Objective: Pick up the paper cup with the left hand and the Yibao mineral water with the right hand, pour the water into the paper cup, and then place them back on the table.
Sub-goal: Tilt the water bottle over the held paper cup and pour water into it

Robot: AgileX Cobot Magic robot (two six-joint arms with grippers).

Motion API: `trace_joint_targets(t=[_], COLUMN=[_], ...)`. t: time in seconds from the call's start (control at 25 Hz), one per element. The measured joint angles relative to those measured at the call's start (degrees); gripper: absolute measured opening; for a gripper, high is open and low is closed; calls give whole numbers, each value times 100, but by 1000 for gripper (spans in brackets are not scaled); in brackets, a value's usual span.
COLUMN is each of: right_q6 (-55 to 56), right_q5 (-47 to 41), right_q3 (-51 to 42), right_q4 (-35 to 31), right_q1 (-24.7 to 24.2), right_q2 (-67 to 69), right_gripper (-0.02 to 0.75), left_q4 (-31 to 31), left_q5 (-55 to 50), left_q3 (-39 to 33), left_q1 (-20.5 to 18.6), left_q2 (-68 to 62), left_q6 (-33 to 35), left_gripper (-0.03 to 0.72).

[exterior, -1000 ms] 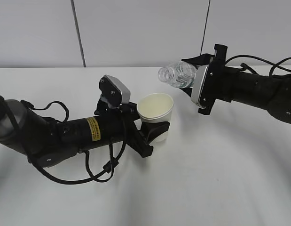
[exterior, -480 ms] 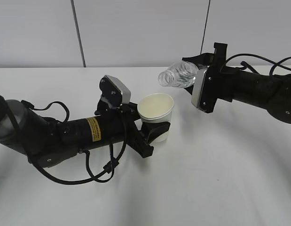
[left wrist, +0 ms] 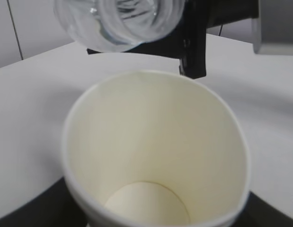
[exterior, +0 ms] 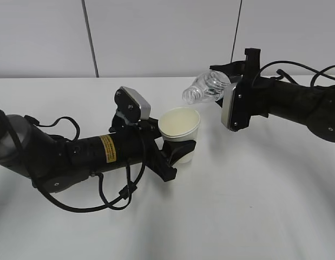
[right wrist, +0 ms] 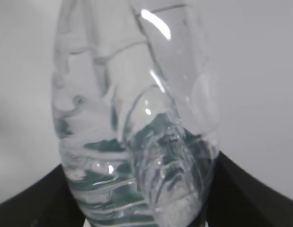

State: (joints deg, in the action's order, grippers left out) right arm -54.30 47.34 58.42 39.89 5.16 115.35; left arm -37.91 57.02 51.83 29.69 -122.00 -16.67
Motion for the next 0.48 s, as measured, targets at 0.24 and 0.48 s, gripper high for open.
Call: trace_joint_targets(t=[0.24,0.48], right_q6=[-298,-375], right_q5=[0,0], right_q3=[0,0], right_q4=[-101,-101], right_q1=[0,0], right_q2=[0,0], right_gripper=[474,473], left_q4=[0,0], left_q5=[0,-2], left_q3=[0,0], left_q1=[0,0], left_q2=[0,0], left_q6=[0,0], left_gripper=[412,412])
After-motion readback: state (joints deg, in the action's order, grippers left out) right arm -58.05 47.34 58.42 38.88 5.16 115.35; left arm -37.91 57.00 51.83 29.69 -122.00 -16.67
